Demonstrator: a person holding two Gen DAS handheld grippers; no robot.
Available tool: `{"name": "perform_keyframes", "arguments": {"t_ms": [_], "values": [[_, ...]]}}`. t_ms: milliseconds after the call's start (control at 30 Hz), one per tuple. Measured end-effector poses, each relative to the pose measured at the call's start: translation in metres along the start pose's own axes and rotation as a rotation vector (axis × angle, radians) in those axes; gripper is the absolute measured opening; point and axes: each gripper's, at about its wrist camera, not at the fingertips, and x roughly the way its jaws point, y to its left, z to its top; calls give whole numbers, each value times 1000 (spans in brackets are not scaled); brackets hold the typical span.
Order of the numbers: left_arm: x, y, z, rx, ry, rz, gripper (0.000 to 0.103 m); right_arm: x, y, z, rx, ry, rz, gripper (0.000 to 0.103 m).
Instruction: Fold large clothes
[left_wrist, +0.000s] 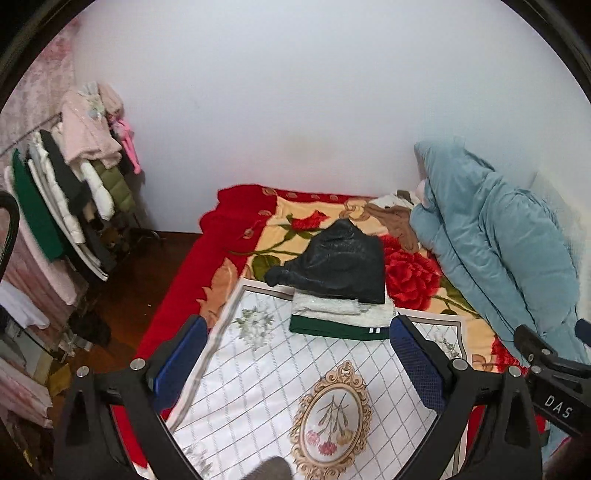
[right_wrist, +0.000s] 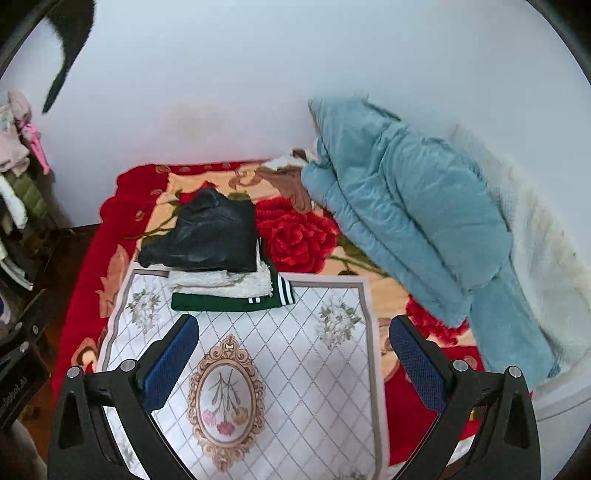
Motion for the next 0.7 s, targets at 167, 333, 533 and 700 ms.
{"name": "perform_keyframes", "arguments": {"t_ms": [167,333,533,700], "values": [[-54,4,-3,-1,-42,0,100,-69,-21,-9,-16,-47,27,103],[-91,3,-8,2,-47,-12,101,-126,-36,-19,-11,-79,56,103],[-119,2,-13,-9,-11,-34,101,-175,-48,-26,-22,-113,74,103],[-137,4,-14,-22,-11,-33,100,-196,-53,-28,-31,-119,81,103]]}}
